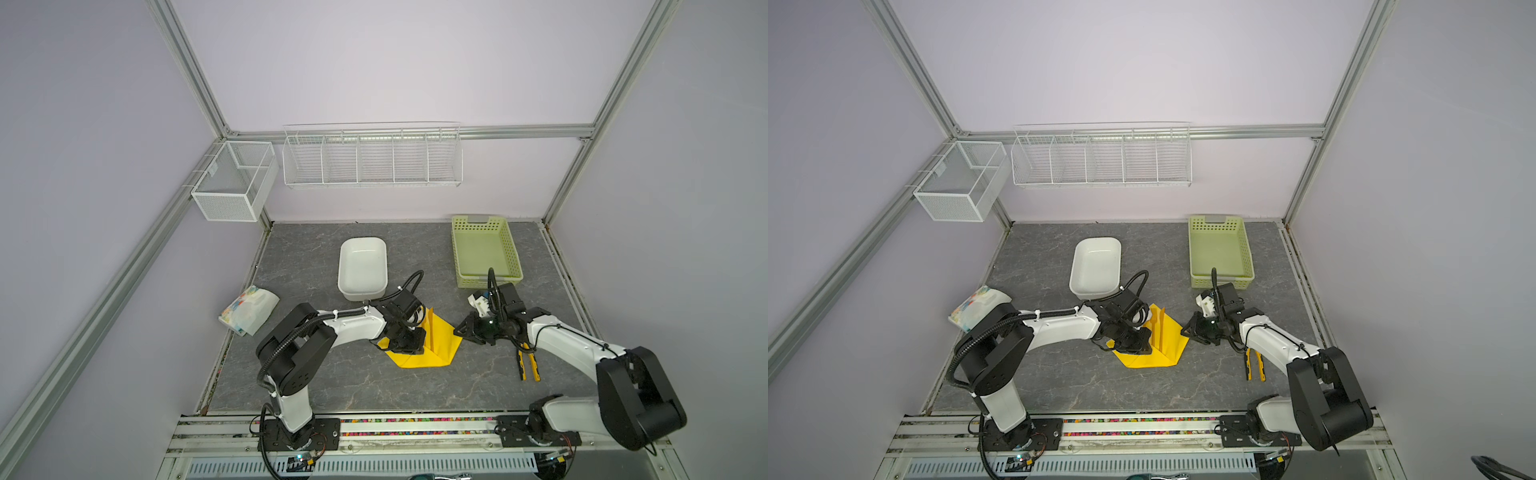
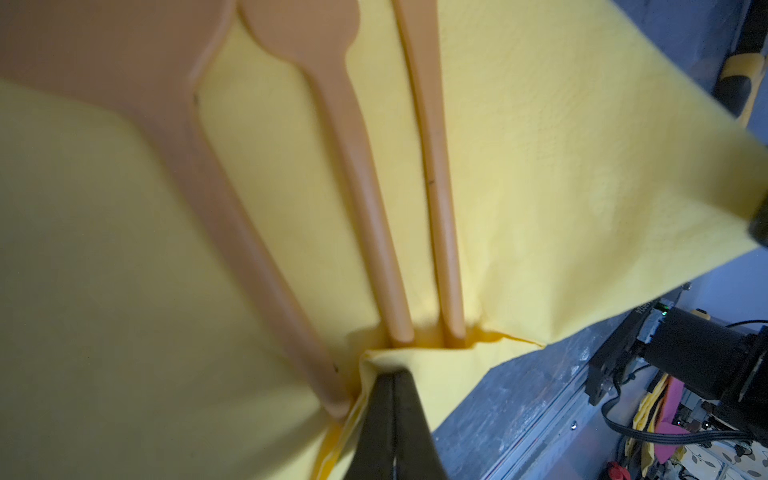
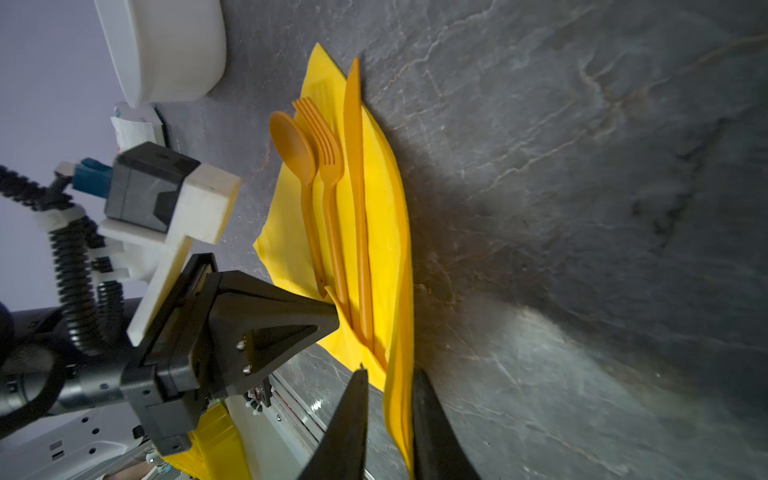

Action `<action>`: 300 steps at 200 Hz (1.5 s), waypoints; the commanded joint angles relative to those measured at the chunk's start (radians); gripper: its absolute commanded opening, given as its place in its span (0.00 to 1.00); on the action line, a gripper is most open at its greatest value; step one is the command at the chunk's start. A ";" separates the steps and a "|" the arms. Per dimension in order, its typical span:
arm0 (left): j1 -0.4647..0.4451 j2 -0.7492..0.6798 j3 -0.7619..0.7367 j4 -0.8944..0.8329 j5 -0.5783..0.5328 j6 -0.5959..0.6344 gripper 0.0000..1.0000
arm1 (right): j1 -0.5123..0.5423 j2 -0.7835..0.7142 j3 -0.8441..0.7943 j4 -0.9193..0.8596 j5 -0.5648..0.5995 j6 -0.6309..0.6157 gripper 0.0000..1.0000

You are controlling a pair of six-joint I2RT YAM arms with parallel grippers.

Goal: Place the utensils on the paper napkin and roll it up

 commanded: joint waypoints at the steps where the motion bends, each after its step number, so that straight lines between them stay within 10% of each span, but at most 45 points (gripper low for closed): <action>1: -0.004 0.002 0.014 -0.003 -0.003 -0.001 0.00 | 0.001 -0.002 0.026 -0.071 0.046 -0.029 0.15; 300: -0.004 0.024 -0.016 0.035 0.015 -0.008 0.00 | 0.276 0.155 0.196 0.126 0.144 0.246 0.07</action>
